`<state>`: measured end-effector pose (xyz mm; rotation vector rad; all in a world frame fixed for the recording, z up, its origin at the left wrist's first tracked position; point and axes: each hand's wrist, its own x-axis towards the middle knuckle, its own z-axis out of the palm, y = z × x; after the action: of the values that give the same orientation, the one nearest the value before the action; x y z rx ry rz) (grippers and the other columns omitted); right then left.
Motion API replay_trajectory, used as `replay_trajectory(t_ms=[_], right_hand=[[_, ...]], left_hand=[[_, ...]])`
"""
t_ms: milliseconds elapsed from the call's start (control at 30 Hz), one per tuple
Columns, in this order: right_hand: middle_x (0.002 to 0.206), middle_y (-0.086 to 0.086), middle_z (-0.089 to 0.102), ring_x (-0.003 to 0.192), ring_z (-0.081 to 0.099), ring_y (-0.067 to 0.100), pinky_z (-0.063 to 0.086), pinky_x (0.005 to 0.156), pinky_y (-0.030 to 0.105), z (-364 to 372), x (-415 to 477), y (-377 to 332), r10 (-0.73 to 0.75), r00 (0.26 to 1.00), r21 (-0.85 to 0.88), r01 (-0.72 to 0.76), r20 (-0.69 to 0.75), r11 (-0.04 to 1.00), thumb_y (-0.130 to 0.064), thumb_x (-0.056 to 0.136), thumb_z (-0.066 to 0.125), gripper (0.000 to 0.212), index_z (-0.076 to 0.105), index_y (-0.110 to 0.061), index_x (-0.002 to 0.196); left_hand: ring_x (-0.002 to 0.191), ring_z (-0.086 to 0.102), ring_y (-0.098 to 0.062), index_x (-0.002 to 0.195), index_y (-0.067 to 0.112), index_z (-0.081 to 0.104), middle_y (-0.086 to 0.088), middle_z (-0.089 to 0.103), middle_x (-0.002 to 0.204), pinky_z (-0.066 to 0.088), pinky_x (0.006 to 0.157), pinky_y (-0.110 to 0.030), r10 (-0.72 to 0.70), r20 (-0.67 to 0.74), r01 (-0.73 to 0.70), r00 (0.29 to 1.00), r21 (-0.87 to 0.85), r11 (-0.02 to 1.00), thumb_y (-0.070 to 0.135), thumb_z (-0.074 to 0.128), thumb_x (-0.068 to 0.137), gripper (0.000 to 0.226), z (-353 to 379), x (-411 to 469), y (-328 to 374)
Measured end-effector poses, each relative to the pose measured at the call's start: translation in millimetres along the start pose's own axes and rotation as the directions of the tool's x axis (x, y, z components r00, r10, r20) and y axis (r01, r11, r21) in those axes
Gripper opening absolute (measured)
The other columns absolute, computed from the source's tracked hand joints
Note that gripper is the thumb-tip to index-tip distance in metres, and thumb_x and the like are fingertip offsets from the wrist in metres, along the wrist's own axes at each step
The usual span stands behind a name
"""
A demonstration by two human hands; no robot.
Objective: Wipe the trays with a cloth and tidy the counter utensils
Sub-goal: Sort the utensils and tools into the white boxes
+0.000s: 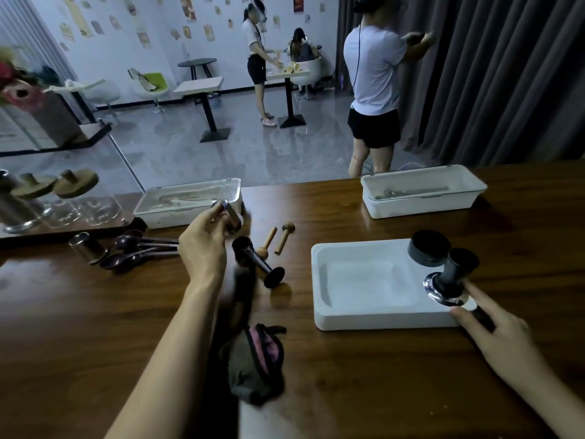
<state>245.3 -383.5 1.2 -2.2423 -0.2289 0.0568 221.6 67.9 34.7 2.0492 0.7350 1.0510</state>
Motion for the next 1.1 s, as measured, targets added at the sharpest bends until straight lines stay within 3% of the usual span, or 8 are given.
replay_trajectory(t_ms=[133, 233, 367, 467, 567, 733, 867, 1100], right_hand=[[0.133, 0.004, 0.061, 0.097, 0.065, 0.029, 0.046, 0.074, 0.038, 4, 8, 1, 0.001, 0.999, 0.015, -0.002, 0.034, 1.0, -0.056, 0.083, 0.055, 0.055, 0.029, -0.067, 0.13], [0.139, -0.009, 0.05, 0.067, 0.067, 0.029, 0.053, 0.062, 0.038, 10, 16, 1, -0.025, 0.997, -0.013, 0.026, 0.068, 1.0, -0.061, 0.085, 0.053, 0.061, 0.027, -0.061, 0.14], [0.152, -0.011, 0.04, 0.103, 0.066, 0.021, 0.051, 0.086, 0.038, 17, 28, 3, -0.076, 0.993, -0.01, 0.077, 0.092, 0.997, -0.061, 0.088, 0.055, 0.062, 0.027, -0.06, 0.143], [0.15, -0.01, 0.043, 0.081, 0.061, 0.01, 0.049, 0.078, 0.032, 22, 35, -1, -0.126, 0.986, 0.011, 0.126, 0.106, 0.992, -0.058, 0.088, 0.057, 0.06, 0.026, -0.061, 0.139], [0.147, -0.006, 0.051, 0.121, 0.057, 0.028, 0.047, 0.089, 0.036, 25, 40, -2, -0.123, 0.988, 0.009, 0.123, 0.096, 0.992, -0.052, 0.09, 0.062, 0.061, 0.034, -0.053, 0.145], [0.146, -0.002, 0.053, 0.123, 0.056, 0.03, 0.048, 0.093, 0.04, 26, 43, -3, -0.132, 0.985, 0.012, 0.131, 0.111, 0.991, -0.052, 0.091, 0.061, 0.064, 0.035, -0.045, 0.149], [0.148, -0.003, 0.051, 0.129, 0.051, 0.029, 0.042, 0.085, 0.03, 27, 44, -4, -0.133, 0.986, 0.02, 0.131, 0.103, 0.991, -0.05, 0.093, 0.061, 0.063, 0.036, -0.043, 0.15], [0.147, -0.006, 0.051, 0.132, 0.049, 0.026, 0.041, 0.092, 0.028, 28, 43, -7, -0.165, 0.98, 0.047, 0.161, 0.109, 0.986, -0.047, 0.094, 0.059, 0.062, 0.036, -0.039, 0.151]], left_hand=[[0.092, 0.068, 0.003, 0.122, 0.031, 0.074, 0.014, 0.075, 0.111, 0.051, 0.081, -0.014, 0.151, 0.082, -0.137, 0.985, -0.152, 0.979, 0.022, 0.073, 0.094, 0.03, 9, -39, 54], [0.079, 0.067, -0.006, 0.12, 0.029, 0.075, 0.011, 0.074, 0.108, 0.056, 0.076, -0.029, 0.252, 0.162, -0.223, 0.954, -0.181, 0.958, 0.027, 0.073, 0.092, 0.028, 30, -79, 78], [0.086, 0.066, -0.012, 0.122, 0.028, 0.074, 0.009, 0.072, 0.111, 0.055, 0.077, -0.03, 0.291, 0.317, -0.257, 0.903, -0.144, 0.956, 0.028, 0.074, 0.093, 0.029, 58, -122, 95], [0.103, 0.058, -0.007, 0.121, 0.032, 0.074, 0.011, 0.072, 0.113, 0.05, 0.078, -0.027, 0.273, 0.349, -0.275, 0.896, -0.047, 0.96, 0.029, 0.073, 0.093, 0.028, 73, -138, 102], [0.114, 0.048, -0.003, 0.12, 0.032, 0.075, 0.01, 0.074, 0.114, 0.041, 0.075, -0.022, 0.232, 0.353, -0.266, 0.907, 0.051, 0.963, 0.032, 0.071, 0.094, 0.027, 81, -137, 105], [0.106, 0.063, -0.021, 0.116, 0.025, 0.076, 0.0, 0.076, 0.105, 0.043, 0.079, -0.03, 0.209, 0.361, -0.28, 0.909, 0.158, 0.947, 0.024, 0.073, 0.091, 0.026, 87, -125, 102], [0.101, 0.068, -0.014, 0.11, 0.023, 0.078, 0.004, 0.077, 0.105, 0.042, 0.077, -0.021, 0.193, 0.371, -0.273, 0.908, 0.176, 0.946, 0.02, 0.074, 0.089, 0.022, 93, -128, 92], [0.087, 0.071, -0.011, 0.101, 0.026, 0.078, 0.007, 0.077, 0.09, 0.049, 0.083, -0.022, 0.253, 0.366, -0.315, 0.896, 0.118, 0.942, 0.011, 0.078, 0.08, 0.027, 99, -124, 90]])
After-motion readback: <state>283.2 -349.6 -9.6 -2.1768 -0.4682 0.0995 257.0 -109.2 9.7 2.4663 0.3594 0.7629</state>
